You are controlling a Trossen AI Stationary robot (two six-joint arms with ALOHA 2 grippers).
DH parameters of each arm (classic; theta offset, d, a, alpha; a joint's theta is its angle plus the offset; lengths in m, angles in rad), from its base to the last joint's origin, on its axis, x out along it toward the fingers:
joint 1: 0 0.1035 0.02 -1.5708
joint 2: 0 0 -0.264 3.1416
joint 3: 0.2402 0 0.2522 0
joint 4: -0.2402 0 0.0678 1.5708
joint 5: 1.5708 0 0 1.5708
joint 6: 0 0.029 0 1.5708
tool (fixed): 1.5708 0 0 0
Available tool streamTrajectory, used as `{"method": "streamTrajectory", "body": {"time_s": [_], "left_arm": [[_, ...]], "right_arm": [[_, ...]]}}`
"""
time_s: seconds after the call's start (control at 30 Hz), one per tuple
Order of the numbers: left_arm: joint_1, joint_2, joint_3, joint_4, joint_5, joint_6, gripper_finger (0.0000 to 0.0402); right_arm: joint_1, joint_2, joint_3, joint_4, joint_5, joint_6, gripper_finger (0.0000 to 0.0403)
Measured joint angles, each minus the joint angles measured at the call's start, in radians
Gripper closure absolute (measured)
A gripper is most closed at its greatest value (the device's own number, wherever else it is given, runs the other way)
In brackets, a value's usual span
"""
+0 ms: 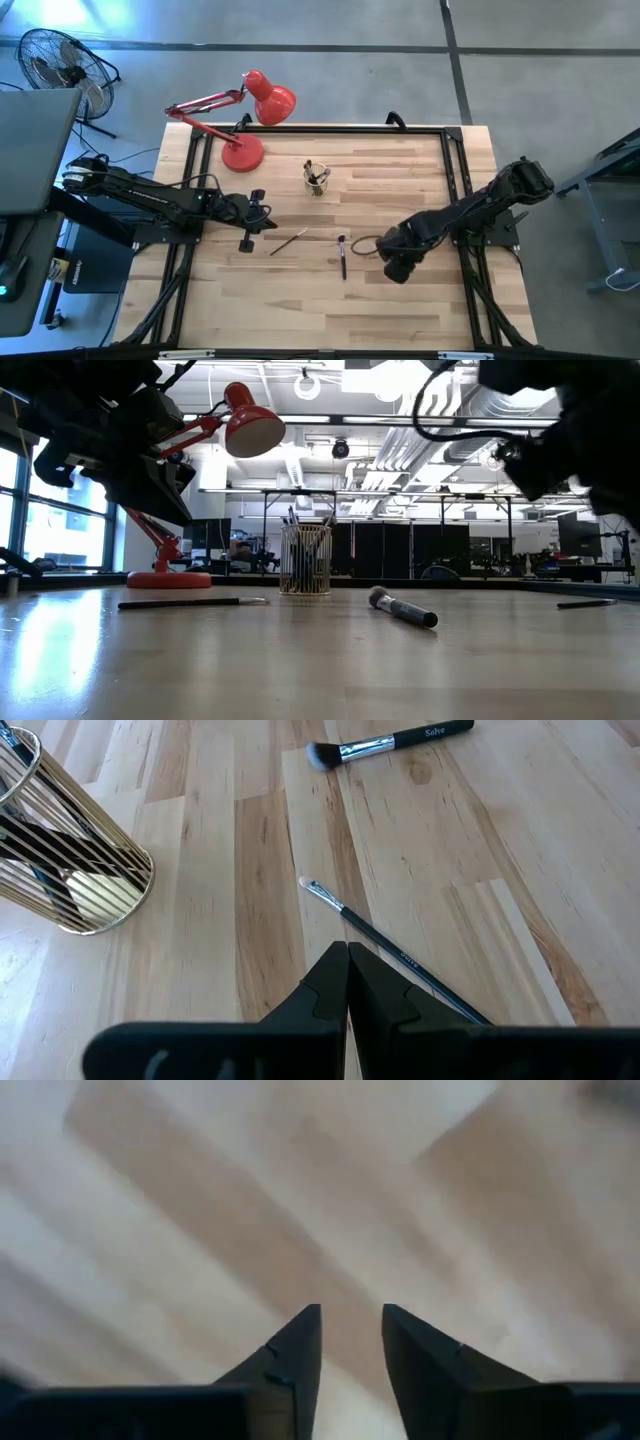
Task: Put items in baskets/containers
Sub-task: Put the black eyeshadow brush into the gold pen holder
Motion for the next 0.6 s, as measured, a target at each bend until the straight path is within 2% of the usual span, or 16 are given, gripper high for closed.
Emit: {"method": "streamTrajectory", "body": {"time_s": [0.2, 0.3, 0.4, 0.6], "left_arm": [[0.000, 0.000, 0.000, 0.000, 0.000, 0.000, 0.0401], [0.000, 0.000, 0.000, 0.000, 0.000, 0.000, 0.0401], [0.000, 0.000, 0.000, 0.000, 0.000, -0.001, 0.0401], [0.000, 0.000, 0.000, 0.000, 0.010, -0.002, 0.0401]], "right_arm": [[0.074, -0.003, 0.000, -0.130, -0.079, 0.259, 0.0356], [0.102, -0.046, -0.001, -0.138, -0.065, 0.338, 0.0386], [0.126, -0.132, 0.000, -0.141, 0.052, 0.415, 0.0399], [0.169, -0.390, 0.000, -0.243, 0.405, 0.573, 0.0401]]}}
